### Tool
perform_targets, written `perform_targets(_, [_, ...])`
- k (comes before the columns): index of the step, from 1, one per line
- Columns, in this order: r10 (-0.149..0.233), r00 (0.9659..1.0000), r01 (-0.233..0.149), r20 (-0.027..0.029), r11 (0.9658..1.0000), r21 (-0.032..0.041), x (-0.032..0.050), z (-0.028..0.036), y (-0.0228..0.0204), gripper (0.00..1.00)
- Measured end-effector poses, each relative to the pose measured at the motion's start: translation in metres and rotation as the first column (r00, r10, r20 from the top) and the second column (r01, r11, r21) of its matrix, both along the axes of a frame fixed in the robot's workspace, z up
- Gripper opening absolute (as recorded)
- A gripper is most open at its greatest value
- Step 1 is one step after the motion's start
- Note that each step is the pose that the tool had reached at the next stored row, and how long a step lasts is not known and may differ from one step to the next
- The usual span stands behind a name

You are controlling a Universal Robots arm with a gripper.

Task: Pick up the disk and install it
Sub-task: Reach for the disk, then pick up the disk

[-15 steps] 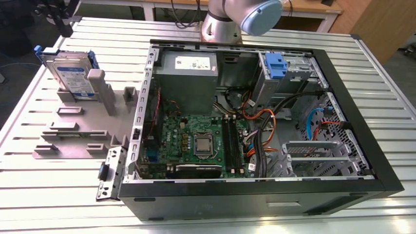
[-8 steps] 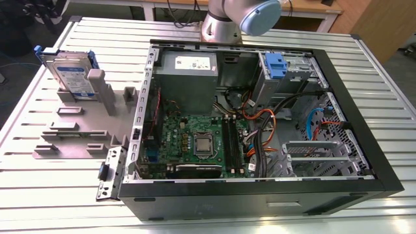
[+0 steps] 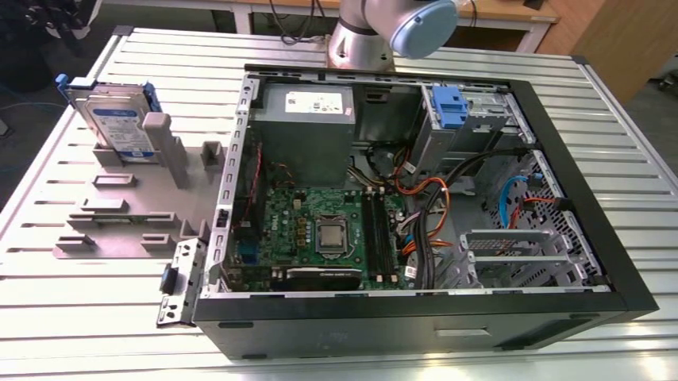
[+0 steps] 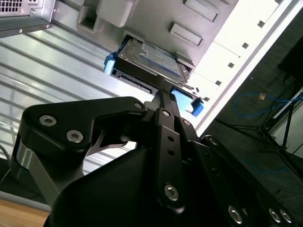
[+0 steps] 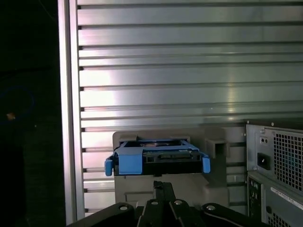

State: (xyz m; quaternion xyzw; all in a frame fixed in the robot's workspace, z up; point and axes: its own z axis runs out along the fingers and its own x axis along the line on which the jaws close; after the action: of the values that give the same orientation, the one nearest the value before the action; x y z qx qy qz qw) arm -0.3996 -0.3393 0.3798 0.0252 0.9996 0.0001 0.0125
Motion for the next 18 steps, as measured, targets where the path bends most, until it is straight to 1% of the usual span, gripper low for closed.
perform_targets(3, [0.000,1.0000,0.000,0.0000,1.0000,0.0000,-0.0047,-0.0006,0.0005,0.11])
perform_targets(4, [0.000,1.0000,0.000,0.0000,1.0000,0.0000,-0.0093,-0.0011,0.0009,0.11])
perform_targets(10, [0.000,1.0000,0.000,0.0000,1.0000,0.0000,-0.0181,-0.0020,0.0016,0.11])
perform_targets(18, [0.000,1.0000,0.000,0.0000,1.0000,0.0000,-0.0208,-0.0026,0.0017,0.11])
